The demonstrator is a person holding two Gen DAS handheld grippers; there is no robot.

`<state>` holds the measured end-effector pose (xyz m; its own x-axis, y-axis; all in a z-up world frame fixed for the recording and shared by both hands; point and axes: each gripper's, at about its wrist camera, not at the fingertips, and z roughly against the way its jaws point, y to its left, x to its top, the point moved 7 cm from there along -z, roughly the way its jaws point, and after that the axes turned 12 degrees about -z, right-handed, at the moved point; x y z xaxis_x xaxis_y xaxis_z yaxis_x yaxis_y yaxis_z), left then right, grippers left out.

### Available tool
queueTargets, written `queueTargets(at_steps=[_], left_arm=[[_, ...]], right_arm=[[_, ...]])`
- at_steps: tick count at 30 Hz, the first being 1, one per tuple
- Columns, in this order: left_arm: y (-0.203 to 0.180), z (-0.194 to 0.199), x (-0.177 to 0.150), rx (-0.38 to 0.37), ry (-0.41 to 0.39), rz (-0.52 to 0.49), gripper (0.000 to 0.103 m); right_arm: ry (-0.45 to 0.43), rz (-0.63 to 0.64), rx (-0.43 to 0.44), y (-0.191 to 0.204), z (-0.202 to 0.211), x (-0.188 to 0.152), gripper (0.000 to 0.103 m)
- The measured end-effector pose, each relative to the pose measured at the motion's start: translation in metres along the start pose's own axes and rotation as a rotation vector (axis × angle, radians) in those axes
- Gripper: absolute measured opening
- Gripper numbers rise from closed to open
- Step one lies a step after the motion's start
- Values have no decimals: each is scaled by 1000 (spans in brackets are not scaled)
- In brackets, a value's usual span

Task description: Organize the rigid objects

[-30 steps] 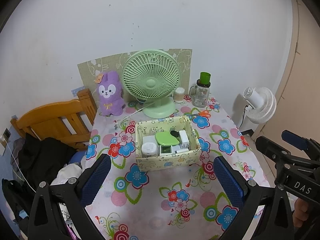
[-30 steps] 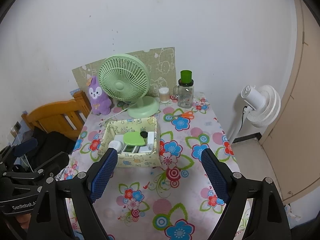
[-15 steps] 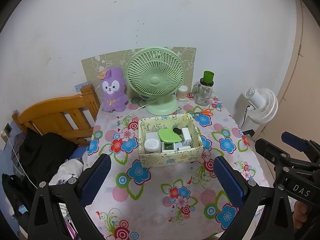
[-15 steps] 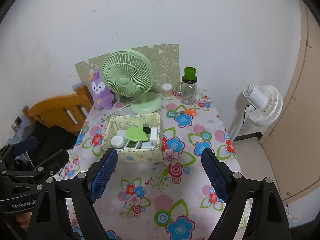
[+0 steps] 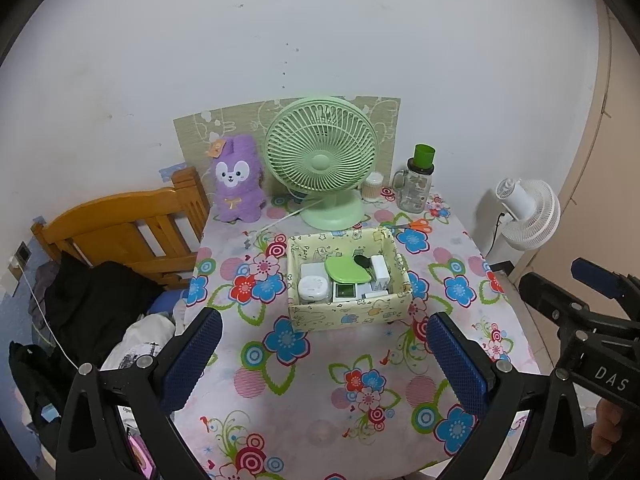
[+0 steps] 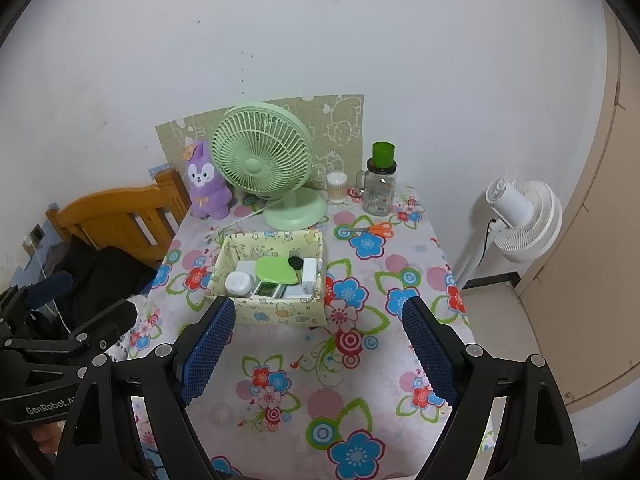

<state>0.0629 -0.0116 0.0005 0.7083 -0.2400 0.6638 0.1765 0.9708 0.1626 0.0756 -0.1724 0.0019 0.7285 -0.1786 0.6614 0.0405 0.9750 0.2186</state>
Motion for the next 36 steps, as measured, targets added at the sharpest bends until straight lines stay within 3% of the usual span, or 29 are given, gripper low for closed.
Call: queueTargets(at_steps=[36], left_arm=[[5, -13, 5, -5, -20, -2, 103]], right_arm=[[-11, 20, -34, 9, -9, 7, 88]])
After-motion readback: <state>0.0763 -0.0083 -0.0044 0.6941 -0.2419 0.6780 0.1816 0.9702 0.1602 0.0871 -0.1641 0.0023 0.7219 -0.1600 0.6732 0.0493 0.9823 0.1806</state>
